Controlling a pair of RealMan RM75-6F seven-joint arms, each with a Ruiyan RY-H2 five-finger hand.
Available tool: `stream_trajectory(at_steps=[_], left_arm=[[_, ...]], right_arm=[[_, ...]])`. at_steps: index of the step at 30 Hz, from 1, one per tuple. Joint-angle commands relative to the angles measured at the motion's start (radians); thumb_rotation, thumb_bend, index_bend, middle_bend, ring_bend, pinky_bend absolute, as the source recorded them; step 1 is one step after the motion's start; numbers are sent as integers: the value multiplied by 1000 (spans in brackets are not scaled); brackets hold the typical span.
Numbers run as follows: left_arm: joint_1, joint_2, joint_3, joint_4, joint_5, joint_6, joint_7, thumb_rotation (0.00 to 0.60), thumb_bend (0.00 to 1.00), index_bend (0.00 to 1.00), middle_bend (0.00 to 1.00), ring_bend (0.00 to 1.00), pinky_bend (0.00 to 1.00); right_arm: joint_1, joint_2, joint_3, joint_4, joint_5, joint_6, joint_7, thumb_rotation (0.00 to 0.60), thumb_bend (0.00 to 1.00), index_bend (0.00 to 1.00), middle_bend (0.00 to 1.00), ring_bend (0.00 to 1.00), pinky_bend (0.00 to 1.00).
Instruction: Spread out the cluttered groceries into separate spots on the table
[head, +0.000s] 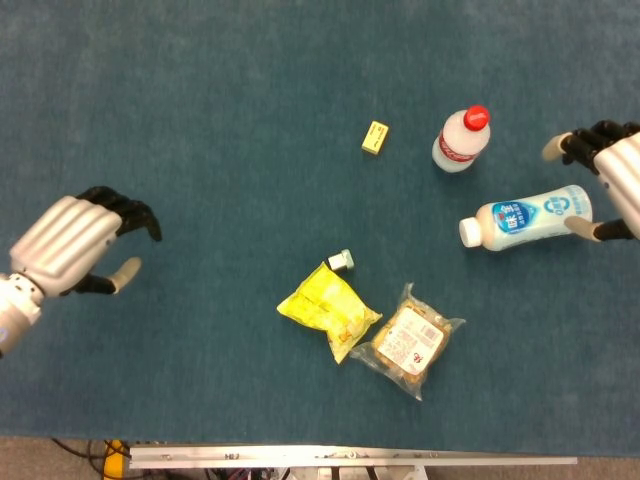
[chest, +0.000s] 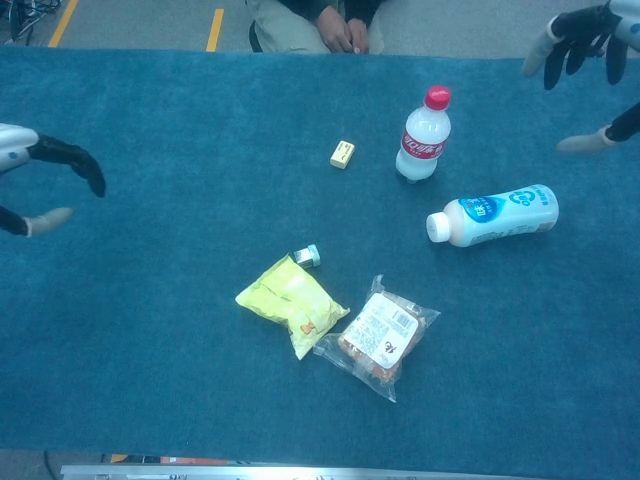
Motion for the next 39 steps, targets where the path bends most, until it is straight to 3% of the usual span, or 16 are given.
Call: stream_trajectory(at_steps=[1,14,23,29,39], left_arm=[[-26,-27,-13,0,-38,-33,26,600,424,346,299,246,188],[-109,-161,-48,18,-245,-160,153,598,372,316,263,228,183],[-177,-263,-80,55,-324,-208,181,600,372,317,262,228,183],[-202,-323,-92,90,-303,-203,151,600,372,312,262,227,182],[-246,-423,-83,186,-156,-188,-32,600,371,310,254,185,162]], right_arm=[[-4,-3,-1,9,-7,3,14,600,4,375,478,398,533],[-11,-28,-6,86,-34,-9,81,600,4,375,478,398,533],[-2,-53,-3,144,-35,-33,121,600,4,375,478,398,533],[4,-66,1,180,-28,-46,144,600,4,376,478,398,533],[20,-81,15,227,-1,-71,165,600,4,375,478,398,533]])
